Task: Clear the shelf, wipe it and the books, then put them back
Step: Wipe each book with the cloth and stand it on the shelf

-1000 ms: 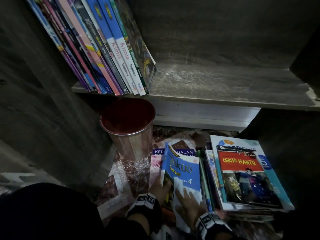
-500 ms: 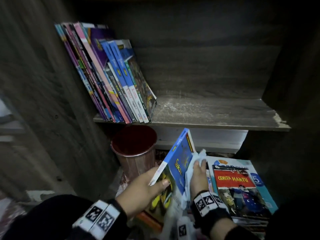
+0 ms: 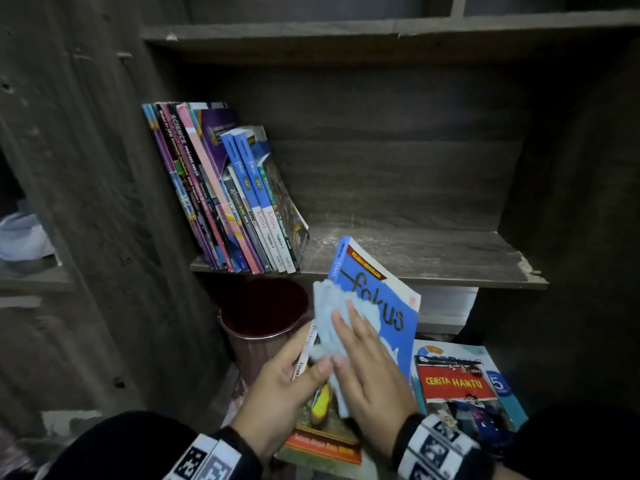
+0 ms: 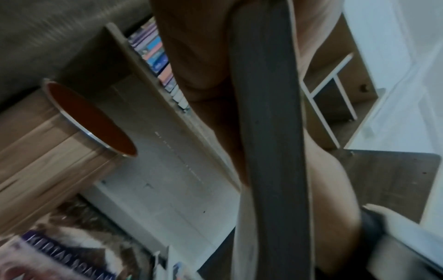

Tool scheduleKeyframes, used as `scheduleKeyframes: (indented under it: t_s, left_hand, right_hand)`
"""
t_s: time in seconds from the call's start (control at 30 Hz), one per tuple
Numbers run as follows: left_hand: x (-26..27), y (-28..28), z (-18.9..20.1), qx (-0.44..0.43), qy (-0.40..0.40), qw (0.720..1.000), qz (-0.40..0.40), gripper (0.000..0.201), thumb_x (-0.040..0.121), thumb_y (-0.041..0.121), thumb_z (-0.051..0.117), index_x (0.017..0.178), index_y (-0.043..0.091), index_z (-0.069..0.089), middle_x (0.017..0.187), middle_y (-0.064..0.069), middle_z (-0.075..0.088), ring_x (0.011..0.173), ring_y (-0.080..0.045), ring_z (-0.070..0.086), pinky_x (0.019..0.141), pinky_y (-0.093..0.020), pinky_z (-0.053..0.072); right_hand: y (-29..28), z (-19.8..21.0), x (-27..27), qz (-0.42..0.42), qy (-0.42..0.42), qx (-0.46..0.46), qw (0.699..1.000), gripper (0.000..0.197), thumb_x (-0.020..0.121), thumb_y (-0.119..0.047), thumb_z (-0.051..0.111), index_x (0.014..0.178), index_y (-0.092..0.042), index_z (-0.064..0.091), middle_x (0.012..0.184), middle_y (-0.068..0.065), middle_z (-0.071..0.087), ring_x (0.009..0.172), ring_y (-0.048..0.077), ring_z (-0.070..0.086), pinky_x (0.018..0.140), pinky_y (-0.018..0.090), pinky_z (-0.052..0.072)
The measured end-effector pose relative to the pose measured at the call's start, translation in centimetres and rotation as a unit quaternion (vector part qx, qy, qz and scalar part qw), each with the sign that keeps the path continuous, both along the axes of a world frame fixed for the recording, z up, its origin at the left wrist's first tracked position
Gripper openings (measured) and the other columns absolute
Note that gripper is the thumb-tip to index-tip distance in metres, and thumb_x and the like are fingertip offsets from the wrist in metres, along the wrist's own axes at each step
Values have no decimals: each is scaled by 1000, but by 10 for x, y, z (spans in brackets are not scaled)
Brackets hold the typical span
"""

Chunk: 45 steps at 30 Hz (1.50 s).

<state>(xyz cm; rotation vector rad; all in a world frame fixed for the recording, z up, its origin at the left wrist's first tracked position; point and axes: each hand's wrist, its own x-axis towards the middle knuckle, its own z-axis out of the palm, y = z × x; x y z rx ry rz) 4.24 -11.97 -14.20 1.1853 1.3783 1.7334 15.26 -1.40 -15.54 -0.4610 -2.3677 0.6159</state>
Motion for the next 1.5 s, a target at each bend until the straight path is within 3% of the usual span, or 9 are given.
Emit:
scheduleKeyframes:
  t_s: [0.23,0.47,0.67,0.83,0.93,1.13,1.3,1.4,1.5]
  left_hand:
    - [-2,4,6,24,-28,999,8,69,79,25,69,142,18,42,139,1,55,131,-18,50,109,-35,38]
    - [-2,9,-1,10,0,999,41,72,70,38,70,136,22,47,136,15,56,132,-6,46,113,-35,34]
    - [-7,11,7,52,-4,996,77,71,74,46,73,140,32,47,141,3,53,132,-22,47,111,-54,33]
    - [-17,12,12,74,-36,992,95,51,82,27,64,132,30,51,131,9,61,124,-14,55,96,-23,49]
    - [-12,12,10,55,5,995,79,67,77,43,70,137,28,45,138,13,55,130,-9,48,107,-29,42]
    - [-1,6,12,46,15,997,51,67,77,41,68,139,31,47,139,5,54,132,-19,48,112,-51,33]
    - [-4,3,16,101,60,985,130,56,75,43,64,128,54,50,133,19,57,126,-5,52,104,-23,42]
    - [-3,6,7,89,103,983,126,57,80,36,67,132,51,48,133,23,55,127,1,49,102,-15,39]
    - [2,10,1,63,234,963,115,60,83,42,66,130,65,37,135,29,50,125,7,48,100,-9,37]
  right_hand:
    - [42,14,-11,-126,93,-147,977,40,101,-41,30,133,-56,11,158,-21,5,136,-16,1,114,18,9]
    - [25,17,-20,4,58,-5,998,44,96,-60,16,138,-65,2,154,-30,-6,142,-9,-4,114,20,5]
    - [59,10,-29,-163,112,-265,944,50,101,-39,30,149,-38,12,160,-12,3,144,-1,0,115,22,5]
    - [-22,2,-27,18,66,-75,995,46,93,-65,13,138,-60,7,151,-36,-10,138,-16,-9,110,7,2]
    - [10,21,-33,32,89,-27,995,43,94,-56,22,137,-59,14,152,-34,1,141,-12,-2,111,6,0]
    - [82,27,-29,-165,188,-231,940,46,103,-33,33,148,-34,22,159,-11,17,141,-5,11,110,15,8]
    - [16,6,-30,-25,65,-365,928,78,88,-62,33,151,-32,-4,160,-9,-6,145,3,-5,115,21,0]
    - [-12,26,-24,121,100,-449,880,117,59,-85,58,152,-32,10,154,-6,32,138,3,33,113,23,29]
    - [-9,42,-21,106,223,-517,820,88,48,-41,84,126,-16,51,108,6,68,93,13,65,85,27,53]
